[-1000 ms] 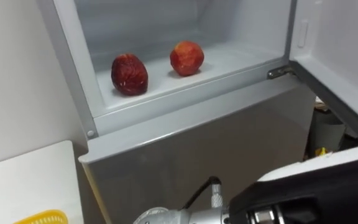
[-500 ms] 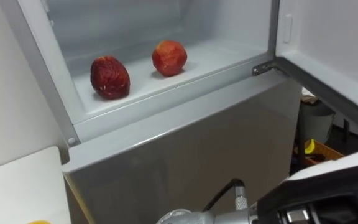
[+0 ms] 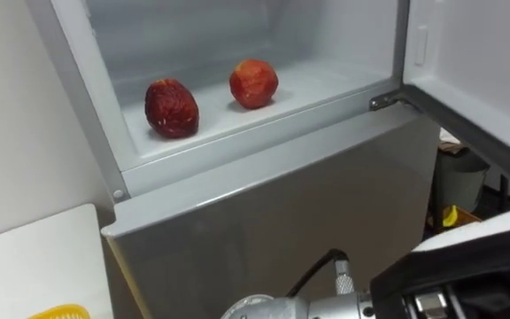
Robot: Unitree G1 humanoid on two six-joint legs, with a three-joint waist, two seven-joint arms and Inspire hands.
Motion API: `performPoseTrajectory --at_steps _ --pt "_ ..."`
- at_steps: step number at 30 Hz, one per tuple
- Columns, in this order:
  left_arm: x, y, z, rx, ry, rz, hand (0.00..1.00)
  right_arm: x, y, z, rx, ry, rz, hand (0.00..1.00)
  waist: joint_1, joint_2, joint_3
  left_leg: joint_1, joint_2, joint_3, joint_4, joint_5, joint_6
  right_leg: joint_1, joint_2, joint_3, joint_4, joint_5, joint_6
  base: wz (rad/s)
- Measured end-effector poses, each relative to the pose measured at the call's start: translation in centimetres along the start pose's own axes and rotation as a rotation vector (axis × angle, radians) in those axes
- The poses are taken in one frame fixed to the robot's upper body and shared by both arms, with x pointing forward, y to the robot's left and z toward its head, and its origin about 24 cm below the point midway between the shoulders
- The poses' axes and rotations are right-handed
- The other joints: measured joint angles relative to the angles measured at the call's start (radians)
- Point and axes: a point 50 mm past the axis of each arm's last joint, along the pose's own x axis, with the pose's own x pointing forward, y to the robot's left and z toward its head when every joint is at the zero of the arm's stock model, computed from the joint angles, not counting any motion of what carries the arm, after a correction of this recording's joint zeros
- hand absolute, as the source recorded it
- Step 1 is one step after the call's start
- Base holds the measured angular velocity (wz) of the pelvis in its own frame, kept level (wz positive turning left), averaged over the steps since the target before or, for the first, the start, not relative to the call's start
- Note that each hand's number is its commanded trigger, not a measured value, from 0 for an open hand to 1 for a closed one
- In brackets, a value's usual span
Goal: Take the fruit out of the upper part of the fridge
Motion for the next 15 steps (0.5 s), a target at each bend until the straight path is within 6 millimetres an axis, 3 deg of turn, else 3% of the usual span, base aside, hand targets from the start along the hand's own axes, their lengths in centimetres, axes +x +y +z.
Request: performPoseTrajectory --at_steps 7,11,15 --pt "-2.4 0.3 1.5 0.094 -0.009 0.089 0.00 0.0 -0.3 -0.2 -0.003 0.008 0.028 0.00 0.112 -0.051 -0.0054 0.009 0.003 -0.002 0.000 0.003 -0.004 0.017 0.006 -0.006 -0.004 0.003 -0.005 0.03" --pt "-3.1 0.7 2.1 0.155 0.002 0.147 0.00 -0.1 -0.9 0.4 -0.004 -0.009 -0.001 0.00 0.147 -0.051 -0.0082 0.000 0.002 -0.004 0.002 0.003 -0.004 0.017 0.001 -0.025 -0.005 0.003 -0.005 0.13" --pt "-4.5 0.9 4.1 0.264 -0.031 0.237 0.00 -0.1 -0.9 0.1 -0.018 -0.001 -0.010 0.00 0.163 -0.039 -0.0248 0.004 0.000 -0.034 0.002 0.003 -0.005 0.031 0.001 -0.054 -0.006 0.003 -0.005 0.12"
